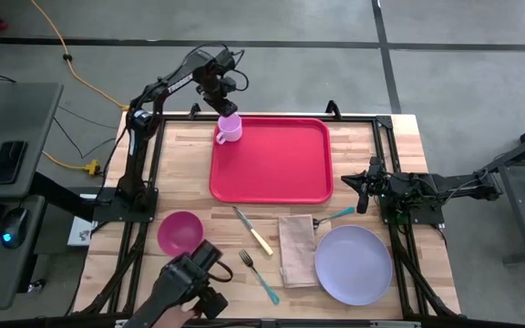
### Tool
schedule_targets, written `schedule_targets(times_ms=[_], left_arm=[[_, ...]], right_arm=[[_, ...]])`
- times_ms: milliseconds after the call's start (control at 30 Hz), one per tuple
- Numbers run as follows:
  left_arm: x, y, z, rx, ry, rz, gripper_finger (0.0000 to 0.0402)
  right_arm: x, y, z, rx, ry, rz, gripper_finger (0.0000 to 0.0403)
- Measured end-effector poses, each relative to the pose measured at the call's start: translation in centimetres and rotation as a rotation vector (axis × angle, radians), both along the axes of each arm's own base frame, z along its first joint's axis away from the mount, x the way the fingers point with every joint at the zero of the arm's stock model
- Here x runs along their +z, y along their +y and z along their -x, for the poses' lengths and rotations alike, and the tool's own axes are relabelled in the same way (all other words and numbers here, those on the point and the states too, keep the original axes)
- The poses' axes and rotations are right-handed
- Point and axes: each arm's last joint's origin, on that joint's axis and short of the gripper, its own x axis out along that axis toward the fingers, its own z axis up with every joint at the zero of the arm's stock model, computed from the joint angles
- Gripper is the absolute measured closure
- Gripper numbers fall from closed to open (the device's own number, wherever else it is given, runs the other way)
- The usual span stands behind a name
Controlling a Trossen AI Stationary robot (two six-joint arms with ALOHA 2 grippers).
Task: Set up tray
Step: Put the light blue plate on the bottom left of the orange serving tray
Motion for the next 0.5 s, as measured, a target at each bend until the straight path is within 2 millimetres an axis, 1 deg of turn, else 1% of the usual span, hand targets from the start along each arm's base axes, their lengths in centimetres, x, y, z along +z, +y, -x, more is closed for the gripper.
schedule_targets(times_ms=[233,500], left_arm=[[4.9,-1.9,1.4,0.002,-0.064,-0.084,0.0193],[10.5,-5.8,4.2,0.073,-0.131,-0.083,0.0196]], right_arm=[[0.0,0.0,0.0,0.0,0.0,0.0,0.0402],[0.0,0.0,0.0,0.0,0.0,0.0,0.0402]])
